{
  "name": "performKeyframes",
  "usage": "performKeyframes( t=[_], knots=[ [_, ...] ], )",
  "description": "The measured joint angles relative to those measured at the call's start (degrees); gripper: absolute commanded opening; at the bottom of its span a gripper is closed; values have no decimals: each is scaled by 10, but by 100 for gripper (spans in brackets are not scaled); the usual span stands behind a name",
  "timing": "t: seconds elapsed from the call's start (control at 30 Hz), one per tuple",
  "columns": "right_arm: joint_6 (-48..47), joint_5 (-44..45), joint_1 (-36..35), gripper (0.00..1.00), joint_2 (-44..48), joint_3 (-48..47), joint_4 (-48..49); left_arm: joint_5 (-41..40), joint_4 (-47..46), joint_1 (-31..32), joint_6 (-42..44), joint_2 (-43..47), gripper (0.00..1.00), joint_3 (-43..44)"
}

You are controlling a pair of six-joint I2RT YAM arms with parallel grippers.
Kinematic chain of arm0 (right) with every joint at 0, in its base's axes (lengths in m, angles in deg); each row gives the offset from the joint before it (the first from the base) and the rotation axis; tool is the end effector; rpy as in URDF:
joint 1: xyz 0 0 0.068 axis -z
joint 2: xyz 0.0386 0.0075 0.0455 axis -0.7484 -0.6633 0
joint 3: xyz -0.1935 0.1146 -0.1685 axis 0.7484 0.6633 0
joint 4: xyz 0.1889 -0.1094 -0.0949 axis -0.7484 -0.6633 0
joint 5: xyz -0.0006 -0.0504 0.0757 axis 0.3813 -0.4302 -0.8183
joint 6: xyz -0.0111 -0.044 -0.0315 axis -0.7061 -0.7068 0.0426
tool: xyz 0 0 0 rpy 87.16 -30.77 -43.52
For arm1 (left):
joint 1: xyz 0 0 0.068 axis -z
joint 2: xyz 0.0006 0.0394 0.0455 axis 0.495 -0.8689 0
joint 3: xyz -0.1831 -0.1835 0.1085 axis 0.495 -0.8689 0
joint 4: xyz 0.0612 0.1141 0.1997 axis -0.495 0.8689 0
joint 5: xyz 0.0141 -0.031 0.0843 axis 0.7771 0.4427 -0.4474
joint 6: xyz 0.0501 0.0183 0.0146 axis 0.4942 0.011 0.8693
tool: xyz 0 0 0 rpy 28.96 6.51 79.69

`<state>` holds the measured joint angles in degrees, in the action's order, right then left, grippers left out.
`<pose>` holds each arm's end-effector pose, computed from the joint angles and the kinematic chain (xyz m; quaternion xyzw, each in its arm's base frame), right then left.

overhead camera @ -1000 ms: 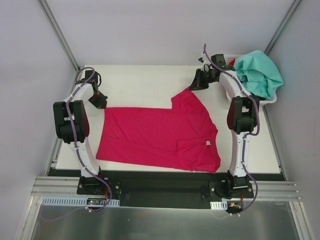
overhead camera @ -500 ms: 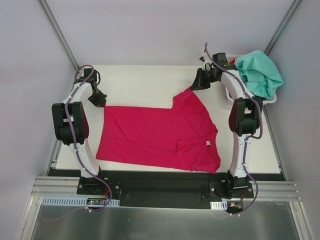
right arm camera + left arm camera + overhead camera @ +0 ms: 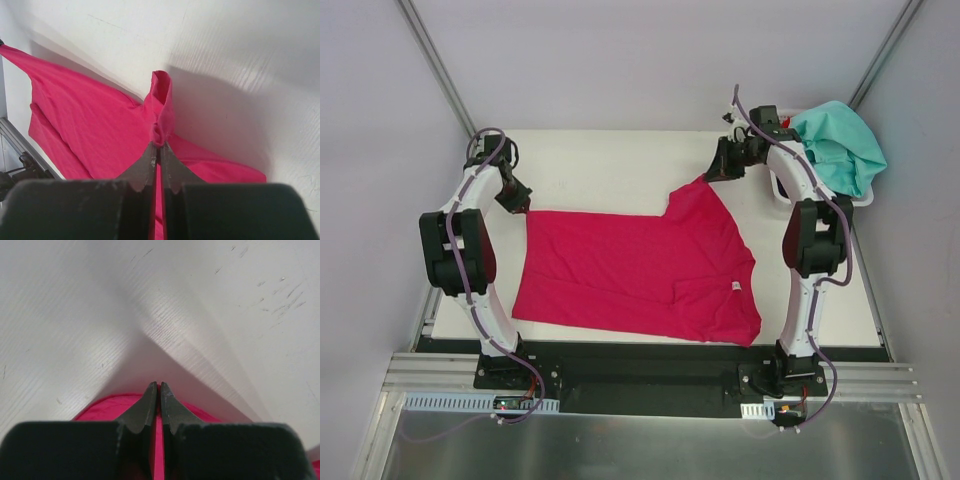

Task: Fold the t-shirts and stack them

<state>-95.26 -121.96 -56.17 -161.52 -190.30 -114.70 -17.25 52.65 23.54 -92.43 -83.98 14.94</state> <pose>0.4557 0.0842 0.2768 -0.2368 0.8699 0.2879 0.3231 0.3836 0.0436 0.2475 -0.3913 0.8782 -0.0523 0.2700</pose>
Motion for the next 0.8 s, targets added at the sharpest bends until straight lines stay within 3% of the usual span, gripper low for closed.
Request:
performKeyframes(
  t=[0.8],
  knots=[
    [5,8,15,1,86,50,0,0,7,-15,0,42,0,-65]
  ],
)
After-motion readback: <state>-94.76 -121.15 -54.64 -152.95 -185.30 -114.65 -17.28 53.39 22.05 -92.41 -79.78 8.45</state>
